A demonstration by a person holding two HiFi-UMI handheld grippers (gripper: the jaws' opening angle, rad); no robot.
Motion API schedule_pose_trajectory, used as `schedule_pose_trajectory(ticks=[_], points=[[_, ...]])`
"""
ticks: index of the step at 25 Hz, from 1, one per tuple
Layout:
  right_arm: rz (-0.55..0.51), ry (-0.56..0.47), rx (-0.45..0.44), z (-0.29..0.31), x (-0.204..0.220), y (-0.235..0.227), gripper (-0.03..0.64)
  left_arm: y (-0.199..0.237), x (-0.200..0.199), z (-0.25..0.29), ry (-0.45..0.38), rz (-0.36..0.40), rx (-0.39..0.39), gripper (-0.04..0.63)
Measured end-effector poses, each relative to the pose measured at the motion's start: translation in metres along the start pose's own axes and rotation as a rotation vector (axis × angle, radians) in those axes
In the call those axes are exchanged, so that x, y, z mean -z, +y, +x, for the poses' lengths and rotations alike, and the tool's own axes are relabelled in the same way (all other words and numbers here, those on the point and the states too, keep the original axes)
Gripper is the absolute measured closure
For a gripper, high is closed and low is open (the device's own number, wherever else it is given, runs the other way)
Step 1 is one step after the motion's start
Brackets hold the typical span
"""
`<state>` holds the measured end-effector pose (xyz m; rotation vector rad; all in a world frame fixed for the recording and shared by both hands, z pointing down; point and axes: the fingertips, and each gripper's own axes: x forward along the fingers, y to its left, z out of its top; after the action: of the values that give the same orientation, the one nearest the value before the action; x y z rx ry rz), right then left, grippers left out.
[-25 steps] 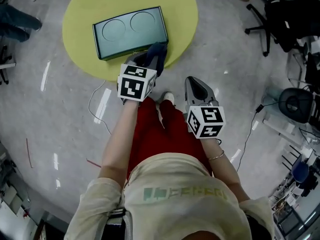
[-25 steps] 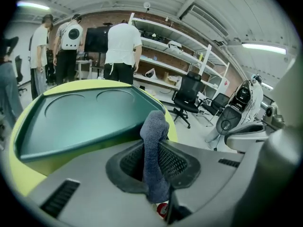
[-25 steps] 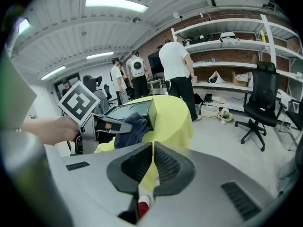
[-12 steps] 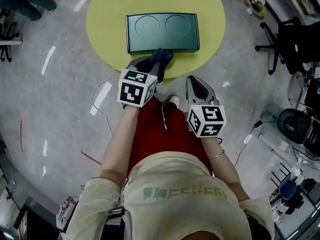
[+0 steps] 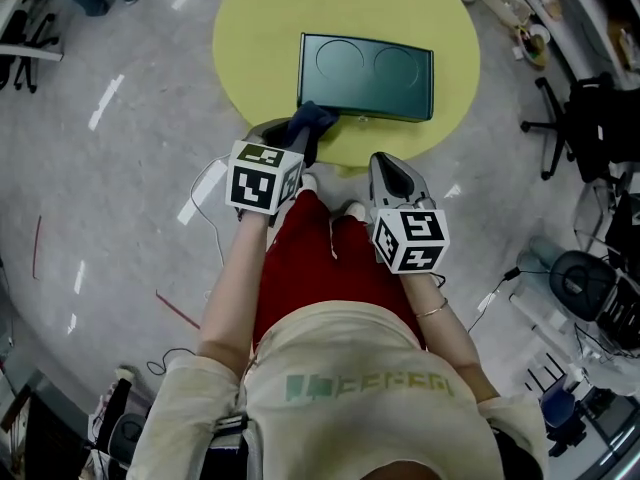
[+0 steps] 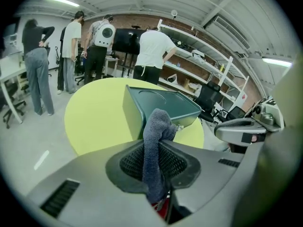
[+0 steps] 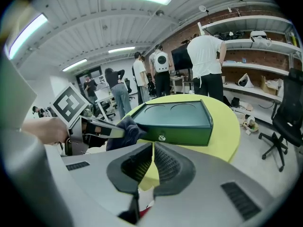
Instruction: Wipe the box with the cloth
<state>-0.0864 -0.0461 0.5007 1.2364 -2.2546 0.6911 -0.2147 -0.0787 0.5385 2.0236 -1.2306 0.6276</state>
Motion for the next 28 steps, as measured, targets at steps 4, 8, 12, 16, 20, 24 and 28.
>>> schedule_pose_trajectory(ticks=[4, 8, 12, 16, 20, 24, 28], points=[[-0.019, -0.007, -0.027, 0.007, -0.006, 0.007, 0.578, 0.015, 0.002, -0.010, -0.007, -0.014, -0.044, 0.529], [-0.037, -0.020, -0.061, 0.009, -0.012, 0.015, 0.578, 0.028, 0.003, -0.028, -0.028, -0.023, -0.103, 0.529], [-0.055, -0.034, -0.091, 0.002, -0.014, 0.022, 0.578, 0.033, 0.007, -0.051, -0.045, -0.042, -0.157, 0.529], [-0.067, -0.060, -0.110, -0.012, -0.021, 0.020, 0.578, 0.030, 0.005, -0.073, -0.067, -0.045, -0.207, 0.529], [-0.062, -0.085, -0.106, -0.031, -0.013, 0.025, 0.578, 0.033, 0.006, -0.098, -0.105, -0.042, -0.243, 0.529], [-0.043, -0.092, -0.080, -0.045, -0.015, 0.022, 0.578, 0.042, -0.023, -0.099, -0.141, -0.040, -0.237, 0.531], [-0.015, -0.077, -0.036, -0.045, -0.019, 0.008, 0.578, 0.054, -0.063, -0.076, -0.161, -0.014, -0.225, 0.529]])
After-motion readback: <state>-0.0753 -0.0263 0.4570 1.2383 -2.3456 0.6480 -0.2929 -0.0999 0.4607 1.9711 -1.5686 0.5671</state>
